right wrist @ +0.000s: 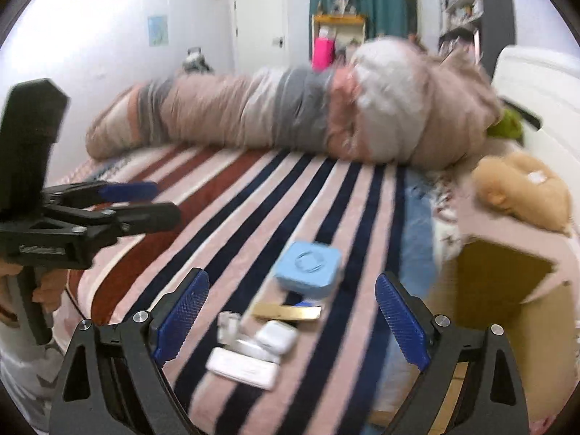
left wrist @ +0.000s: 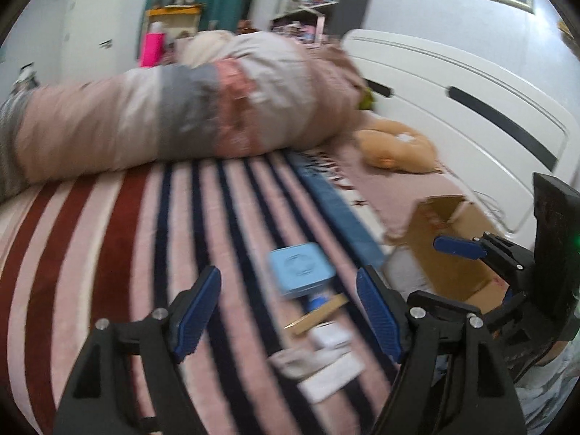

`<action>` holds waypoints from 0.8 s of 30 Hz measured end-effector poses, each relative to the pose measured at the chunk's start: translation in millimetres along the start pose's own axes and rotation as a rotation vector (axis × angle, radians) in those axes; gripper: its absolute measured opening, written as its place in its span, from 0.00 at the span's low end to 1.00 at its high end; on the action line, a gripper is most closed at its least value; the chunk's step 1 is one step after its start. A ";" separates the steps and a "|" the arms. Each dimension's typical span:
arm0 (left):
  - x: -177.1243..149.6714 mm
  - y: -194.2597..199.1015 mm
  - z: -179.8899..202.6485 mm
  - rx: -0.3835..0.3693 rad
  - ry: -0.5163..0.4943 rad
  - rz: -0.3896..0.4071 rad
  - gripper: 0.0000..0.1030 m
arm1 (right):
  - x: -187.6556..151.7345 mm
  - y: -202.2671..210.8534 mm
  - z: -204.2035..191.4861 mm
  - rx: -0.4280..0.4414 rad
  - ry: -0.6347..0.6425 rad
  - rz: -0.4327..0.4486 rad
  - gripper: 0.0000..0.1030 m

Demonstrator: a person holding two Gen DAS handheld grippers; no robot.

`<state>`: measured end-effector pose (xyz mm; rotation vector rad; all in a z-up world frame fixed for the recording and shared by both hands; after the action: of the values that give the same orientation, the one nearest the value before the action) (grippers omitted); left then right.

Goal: Organize rigid objects
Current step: 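Grasp the light-blue square box with the right tool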

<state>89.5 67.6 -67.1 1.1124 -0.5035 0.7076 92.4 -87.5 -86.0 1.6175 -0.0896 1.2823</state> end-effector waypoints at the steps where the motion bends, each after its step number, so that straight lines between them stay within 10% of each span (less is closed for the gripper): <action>1: -2.8 -1.2 -12.0 0.012 0.012 -0.001 0.72 | -1.4 -19.1 -5.0 0.013 -0.017 -0.043 0.90; 11: -29.9 -33.9 -84.8 0.024 0.095 -0.074 0.72 | -33.6 -154.8 13.7 -0.079 -0.165 -0.311 0.90; 24: -39.7 -61.4 -89.9 -0.028 0.117 -0.131 0.72 | -39.4 -193.2 29.8 -0.118 -0.202 -0.320 0.78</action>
<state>109.1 124.5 -166.1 1.0609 -0.3370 0.6452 210.9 -37.5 -238.4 1.5818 -0.0278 0.8535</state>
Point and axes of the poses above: each gripper's, at about its wrist camera, not at the fingertips, and y roughly against the way its jaws point, z to its right, x to its top, the point moved 8 cm from there along -y, roughly the way its jaws point, and after that the axes turned 12 degrees about y, right-handed, at the moved point
